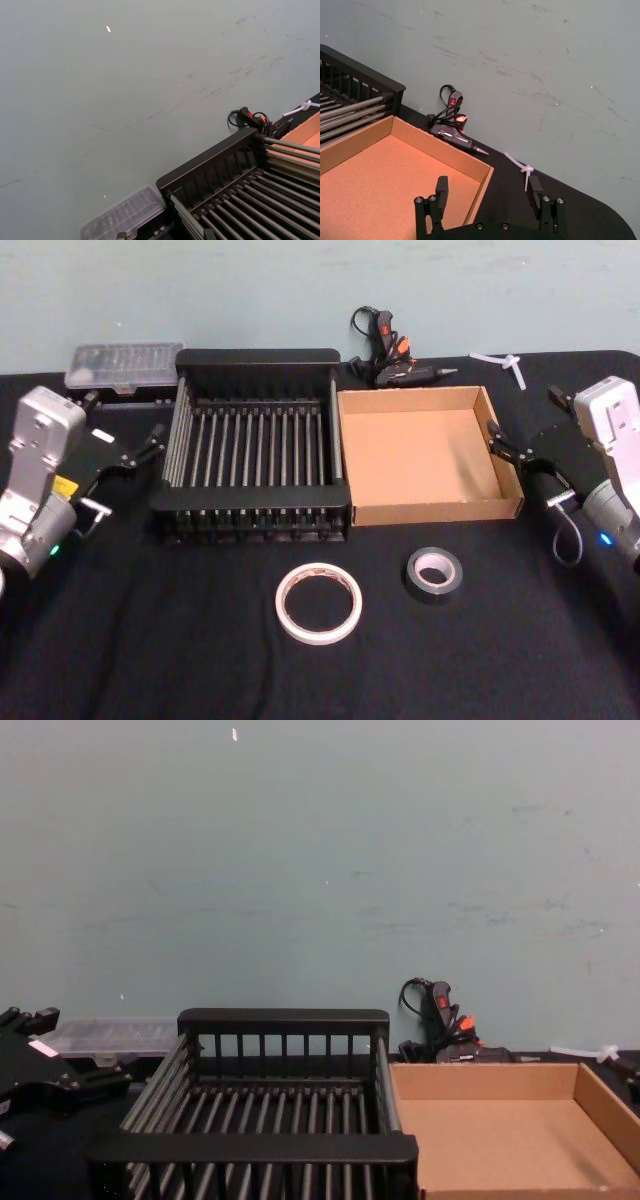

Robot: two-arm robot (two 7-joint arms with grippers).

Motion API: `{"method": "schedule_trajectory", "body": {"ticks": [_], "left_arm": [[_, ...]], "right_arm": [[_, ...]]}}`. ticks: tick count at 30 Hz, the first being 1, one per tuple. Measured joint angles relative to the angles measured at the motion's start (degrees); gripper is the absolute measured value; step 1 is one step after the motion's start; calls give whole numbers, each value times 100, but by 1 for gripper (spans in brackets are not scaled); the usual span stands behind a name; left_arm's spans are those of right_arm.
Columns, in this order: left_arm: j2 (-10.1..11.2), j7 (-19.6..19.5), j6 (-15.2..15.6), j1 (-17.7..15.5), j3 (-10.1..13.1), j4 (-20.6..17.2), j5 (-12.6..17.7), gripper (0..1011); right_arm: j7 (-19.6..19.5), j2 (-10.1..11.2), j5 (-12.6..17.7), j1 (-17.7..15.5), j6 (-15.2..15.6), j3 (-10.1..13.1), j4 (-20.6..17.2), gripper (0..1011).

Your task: Pick up the white tape and place it into the black box , Pick up the silver tape and place it into the brown box.

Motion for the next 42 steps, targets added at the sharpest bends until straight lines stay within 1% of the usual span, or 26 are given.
{"method": "schedule_trajectory", "body": {"ticks": [42], "left_arm": [[0, 0, 0, -1, 0, 0, 0, 1001]], "right_arm": [[0, 0, 0, 0, 0, 0, 0, 1002]]}}
